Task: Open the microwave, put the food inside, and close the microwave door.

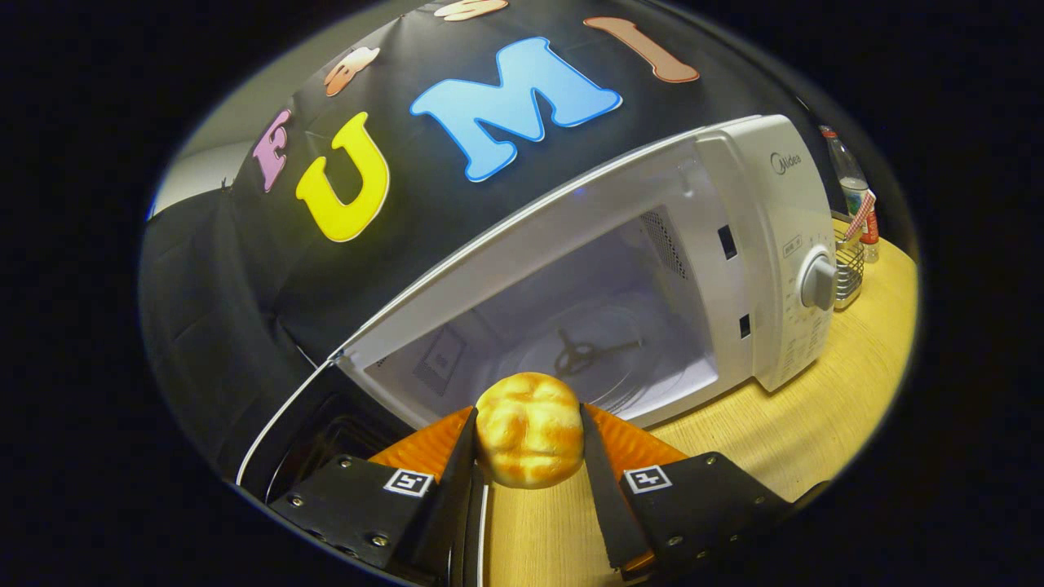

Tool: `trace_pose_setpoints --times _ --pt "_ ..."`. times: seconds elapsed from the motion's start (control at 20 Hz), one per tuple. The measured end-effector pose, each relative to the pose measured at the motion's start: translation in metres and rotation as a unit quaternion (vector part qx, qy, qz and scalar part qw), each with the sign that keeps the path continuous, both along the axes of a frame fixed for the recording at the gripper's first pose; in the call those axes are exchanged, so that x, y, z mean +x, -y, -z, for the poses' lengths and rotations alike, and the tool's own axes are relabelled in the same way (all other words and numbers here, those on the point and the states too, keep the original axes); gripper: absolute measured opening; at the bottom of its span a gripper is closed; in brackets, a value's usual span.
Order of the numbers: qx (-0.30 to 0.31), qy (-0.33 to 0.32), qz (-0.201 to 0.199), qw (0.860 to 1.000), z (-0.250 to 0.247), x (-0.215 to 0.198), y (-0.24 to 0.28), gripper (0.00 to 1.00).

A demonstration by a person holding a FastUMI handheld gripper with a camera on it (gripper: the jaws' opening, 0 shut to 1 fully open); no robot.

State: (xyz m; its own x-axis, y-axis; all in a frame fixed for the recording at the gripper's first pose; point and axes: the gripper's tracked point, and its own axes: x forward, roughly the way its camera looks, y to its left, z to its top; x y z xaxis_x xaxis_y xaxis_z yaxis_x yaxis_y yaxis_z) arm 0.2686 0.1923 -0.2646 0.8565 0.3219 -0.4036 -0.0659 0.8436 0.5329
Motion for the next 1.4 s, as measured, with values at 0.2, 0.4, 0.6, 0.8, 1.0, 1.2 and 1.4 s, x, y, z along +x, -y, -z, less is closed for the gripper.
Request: trace_pose_setpoints --times 0.2,0.4,0.6,0.8,1.0,1.2,1.4 --pt "0.005 0.003 0.027 1.000 0.012 0.022 -0.002 0.70" --pt "0.018 -0.005 0.051 0.999 0.027 0.041 -0.003 0.70" --pt "0.027 -0.020 0.075 0.997 0.041 0.057 0.000 0.70" --pt "0.017 -0.027 0.085 0.996 0.053 0.067 0.002 0.74" --pt "0.005 -0.021 0.083 0.996 0.051 0.066 0.000 0.86" --pt "-0.006 -0.009 0.068 0.998 0.034 0.053 -0.001 0.97" --pt "-0.027 0.022 0.050 0.998 0.000 0.035 0.003 0.97"
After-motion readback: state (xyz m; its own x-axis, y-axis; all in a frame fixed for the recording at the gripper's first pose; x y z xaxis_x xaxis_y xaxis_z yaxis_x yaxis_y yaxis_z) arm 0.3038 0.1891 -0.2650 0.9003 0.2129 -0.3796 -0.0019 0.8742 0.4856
